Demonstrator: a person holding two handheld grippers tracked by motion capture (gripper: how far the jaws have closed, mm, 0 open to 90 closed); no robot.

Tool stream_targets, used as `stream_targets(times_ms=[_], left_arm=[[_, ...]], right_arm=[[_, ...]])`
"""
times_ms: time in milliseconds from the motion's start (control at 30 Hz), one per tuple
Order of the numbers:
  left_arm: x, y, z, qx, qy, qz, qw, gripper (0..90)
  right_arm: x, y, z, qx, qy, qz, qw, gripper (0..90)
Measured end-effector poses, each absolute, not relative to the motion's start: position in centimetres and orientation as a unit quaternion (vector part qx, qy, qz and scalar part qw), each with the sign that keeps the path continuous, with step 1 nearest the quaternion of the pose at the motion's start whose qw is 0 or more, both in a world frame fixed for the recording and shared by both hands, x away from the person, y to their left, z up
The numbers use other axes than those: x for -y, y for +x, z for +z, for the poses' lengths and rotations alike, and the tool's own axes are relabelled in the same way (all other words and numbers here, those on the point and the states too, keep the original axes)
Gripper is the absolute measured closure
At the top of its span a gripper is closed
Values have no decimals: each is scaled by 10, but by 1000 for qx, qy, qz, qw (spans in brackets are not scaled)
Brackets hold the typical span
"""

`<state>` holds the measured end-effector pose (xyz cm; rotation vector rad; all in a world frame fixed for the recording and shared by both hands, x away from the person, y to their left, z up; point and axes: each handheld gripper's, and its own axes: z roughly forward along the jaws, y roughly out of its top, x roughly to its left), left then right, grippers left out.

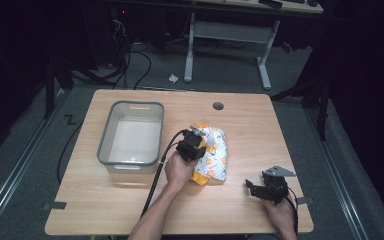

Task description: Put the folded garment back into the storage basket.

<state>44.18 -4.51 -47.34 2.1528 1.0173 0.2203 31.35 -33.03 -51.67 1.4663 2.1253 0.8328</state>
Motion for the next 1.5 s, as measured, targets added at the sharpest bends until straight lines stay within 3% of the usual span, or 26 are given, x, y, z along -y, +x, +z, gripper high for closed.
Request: stream_targets(times_ms=[1500], left_arm=[[-8,422,-422,-385,798,77,458,752]], right_arm=[[330,314,-517,-766,528,300,212,235]])
